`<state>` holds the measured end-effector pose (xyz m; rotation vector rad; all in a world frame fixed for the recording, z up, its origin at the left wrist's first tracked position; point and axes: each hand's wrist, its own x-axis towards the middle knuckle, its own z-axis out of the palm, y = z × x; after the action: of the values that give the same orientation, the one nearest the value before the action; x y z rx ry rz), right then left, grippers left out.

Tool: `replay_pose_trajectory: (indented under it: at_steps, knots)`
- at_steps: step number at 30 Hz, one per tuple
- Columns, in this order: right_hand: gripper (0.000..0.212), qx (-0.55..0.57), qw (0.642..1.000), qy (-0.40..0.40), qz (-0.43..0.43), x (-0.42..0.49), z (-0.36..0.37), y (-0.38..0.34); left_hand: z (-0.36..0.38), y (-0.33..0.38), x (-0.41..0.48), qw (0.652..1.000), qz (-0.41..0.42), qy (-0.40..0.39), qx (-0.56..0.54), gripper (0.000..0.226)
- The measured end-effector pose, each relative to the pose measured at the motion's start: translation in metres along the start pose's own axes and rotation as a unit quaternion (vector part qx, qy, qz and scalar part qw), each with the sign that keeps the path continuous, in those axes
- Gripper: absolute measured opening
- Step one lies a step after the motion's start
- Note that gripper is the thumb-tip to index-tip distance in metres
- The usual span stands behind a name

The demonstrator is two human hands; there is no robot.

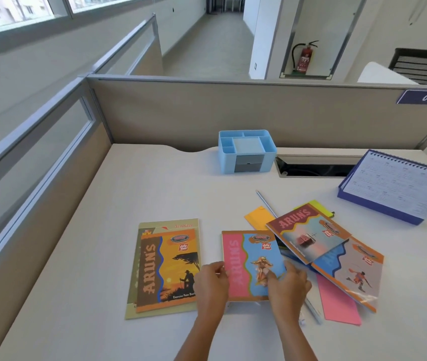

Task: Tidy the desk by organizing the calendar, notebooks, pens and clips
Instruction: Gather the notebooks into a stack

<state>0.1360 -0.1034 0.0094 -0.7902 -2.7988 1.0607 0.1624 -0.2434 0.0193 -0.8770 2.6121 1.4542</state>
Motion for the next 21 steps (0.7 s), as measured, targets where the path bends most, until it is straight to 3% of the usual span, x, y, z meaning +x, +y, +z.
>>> replay_pose_trajectory:
  at_steps: [5,14,21]
  knots:
    - [0.042,0.064,0.997,-0.017,-0.05,-0.018,0.024,-0.016,-0.035,-0.018,0.004,0.998,-0.008,0.038,-0.044,0.028]
    - [0.034,0.081,0.984,-0.124,-0.104,-0.073,0.079,-0.066,-0.104,-0.063,0.016,0.984,-0.059,0.167,0.027,0.03]
    - [0.032,0.046,0.979,-0.172,-0.102,-0.089,0.099,-0.074,-0.117,-0.095,0.026,0.981,-0.058,0.162,0.093,0.027]
